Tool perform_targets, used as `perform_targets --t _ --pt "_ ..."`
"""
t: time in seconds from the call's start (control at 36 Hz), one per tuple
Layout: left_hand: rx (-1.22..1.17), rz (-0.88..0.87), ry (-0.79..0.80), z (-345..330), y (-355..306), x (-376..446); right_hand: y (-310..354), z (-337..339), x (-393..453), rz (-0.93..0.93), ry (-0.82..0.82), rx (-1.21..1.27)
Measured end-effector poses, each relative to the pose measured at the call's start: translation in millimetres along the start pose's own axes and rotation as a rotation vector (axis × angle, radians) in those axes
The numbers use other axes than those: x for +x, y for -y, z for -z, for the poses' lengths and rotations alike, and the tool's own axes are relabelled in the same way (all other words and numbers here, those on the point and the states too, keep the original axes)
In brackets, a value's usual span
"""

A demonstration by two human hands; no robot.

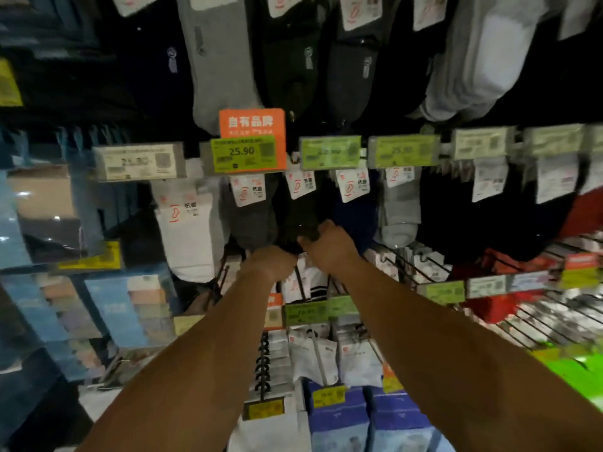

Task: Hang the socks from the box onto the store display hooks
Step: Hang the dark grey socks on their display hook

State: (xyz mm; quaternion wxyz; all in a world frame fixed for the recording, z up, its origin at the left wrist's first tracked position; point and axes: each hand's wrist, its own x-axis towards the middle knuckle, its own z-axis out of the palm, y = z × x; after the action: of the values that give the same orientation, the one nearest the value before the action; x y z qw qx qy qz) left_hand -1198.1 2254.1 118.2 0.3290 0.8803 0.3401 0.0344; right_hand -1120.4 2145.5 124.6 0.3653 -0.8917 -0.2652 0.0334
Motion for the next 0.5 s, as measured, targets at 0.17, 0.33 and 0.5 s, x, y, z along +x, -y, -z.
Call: perform_targets --t 0.17,0.33,0.5 --pt "0.104 -0.248 -0.003 -63 -122 -44 -85 104 -49 -0.055 -0.134 -0.012" --pt "0.159 -0.469 0.129 -194 -261 -122 -216 242 -131 -0.289 -0.316 -0.08" --pt "0.131 -0.686 0.327 -329 -379 -200 -349 358 -219 -0.571 -0.474 -0.138"
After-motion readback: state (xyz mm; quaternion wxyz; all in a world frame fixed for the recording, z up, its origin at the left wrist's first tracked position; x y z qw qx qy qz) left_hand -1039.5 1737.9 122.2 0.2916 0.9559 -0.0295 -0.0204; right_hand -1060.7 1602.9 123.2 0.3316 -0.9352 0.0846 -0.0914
